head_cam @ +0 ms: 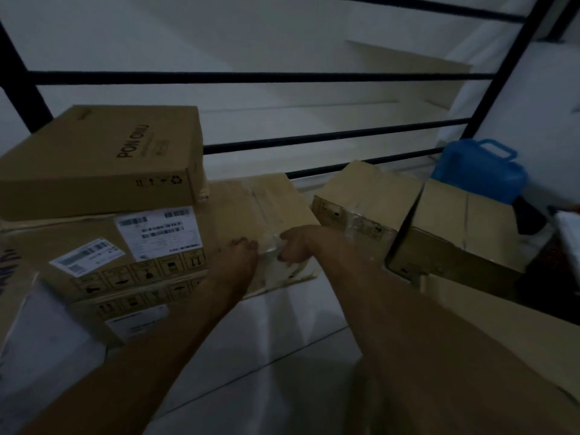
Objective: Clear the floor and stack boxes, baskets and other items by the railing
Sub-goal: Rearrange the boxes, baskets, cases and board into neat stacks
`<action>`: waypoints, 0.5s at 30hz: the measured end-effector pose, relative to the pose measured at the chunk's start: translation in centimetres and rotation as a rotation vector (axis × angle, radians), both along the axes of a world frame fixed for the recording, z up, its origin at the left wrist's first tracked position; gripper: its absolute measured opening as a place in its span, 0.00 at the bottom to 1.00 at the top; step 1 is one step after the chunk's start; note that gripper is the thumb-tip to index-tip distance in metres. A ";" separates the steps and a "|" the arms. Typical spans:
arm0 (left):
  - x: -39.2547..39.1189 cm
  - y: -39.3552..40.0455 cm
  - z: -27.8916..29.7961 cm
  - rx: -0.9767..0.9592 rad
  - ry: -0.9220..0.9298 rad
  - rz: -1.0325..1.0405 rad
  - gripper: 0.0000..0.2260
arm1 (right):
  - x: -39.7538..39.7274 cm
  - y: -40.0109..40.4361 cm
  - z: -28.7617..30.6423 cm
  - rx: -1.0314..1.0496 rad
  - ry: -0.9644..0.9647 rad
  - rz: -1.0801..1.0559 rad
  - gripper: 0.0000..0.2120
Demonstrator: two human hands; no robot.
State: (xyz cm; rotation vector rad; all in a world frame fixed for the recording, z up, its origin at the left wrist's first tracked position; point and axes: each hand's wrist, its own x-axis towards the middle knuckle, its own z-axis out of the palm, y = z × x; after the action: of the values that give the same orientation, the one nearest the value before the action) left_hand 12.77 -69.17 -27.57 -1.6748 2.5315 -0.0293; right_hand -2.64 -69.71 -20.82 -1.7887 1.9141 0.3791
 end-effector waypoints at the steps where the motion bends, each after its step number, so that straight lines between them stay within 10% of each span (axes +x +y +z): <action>1: 0.5 0.2 -0.1 0.004 -0.022 -0.033 0.20 | -0.3 0.5 1.1 -0.007 -0.040 -0.006 0.27; 5: 0.6 2.6 1.5 0.066 0.072 -0.163 0.21 | -1.9 2.5 7.4 -0.135 -0.152 -0.017 0.26; 11: -4.0 6.2 8.7 0.312 0.841 -0.116 0.20 | -8.4 8.8 14.5 -0.275 -0.210 -0.101 0.22; 15: -9.4 9.8 14.1 0.494 0.889 -0.180 0.25 | -13.5 14.5 16.9 -0.286 -0.154 -0.226 0.25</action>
State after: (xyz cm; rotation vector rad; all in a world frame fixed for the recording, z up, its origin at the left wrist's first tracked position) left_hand 3.37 -59.34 -13.49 -1.4205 2.8334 1.4859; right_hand -16.18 -55.17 -3.91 -1.6878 2.1117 -0.1145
